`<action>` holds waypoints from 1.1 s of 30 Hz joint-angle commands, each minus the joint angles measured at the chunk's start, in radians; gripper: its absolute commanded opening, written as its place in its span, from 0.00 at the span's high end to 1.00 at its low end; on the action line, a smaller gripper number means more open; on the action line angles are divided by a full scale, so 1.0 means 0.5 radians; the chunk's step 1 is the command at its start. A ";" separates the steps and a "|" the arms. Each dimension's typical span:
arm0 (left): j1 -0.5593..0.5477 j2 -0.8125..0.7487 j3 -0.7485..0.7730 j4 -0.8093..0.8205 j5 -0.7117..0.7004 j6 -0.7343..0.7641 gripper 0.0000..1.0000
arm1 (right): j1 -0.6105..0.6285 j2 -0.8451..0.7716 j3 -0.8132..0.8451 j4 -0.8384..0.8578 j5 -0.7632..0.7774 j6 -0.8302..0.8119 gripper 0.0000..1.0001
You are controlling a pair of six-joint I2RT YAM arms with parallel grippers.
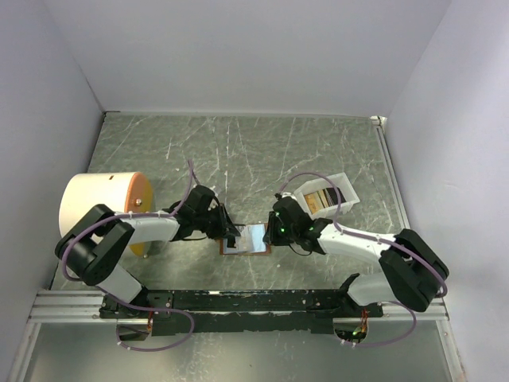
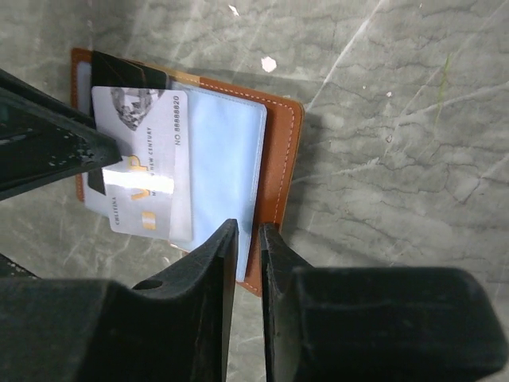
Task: Put the credit cards into the card holder
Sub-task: Insert the credit card into the card holder.
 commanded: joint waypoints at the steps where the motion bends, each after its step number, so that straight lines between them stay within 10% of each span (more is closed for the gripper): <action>1: 0.013 -0.069 0.065 -0.145 -0.071 0.062 0.67 | 0.016 -0.135 0.043 -0.074 0.087 0.042 0.82; 18: 0.009 -0.096 0.101 -0.150 -0.030 0.083 0.62 | 0.011 -0.015 0.015 0.049 0.095 0.055 0.83; 33: -0.043 0.052 0.135 -0.022 0.027 0.044 0.84 | 0.013 0.025 -0.039 0.133 0.081 0.070 0.85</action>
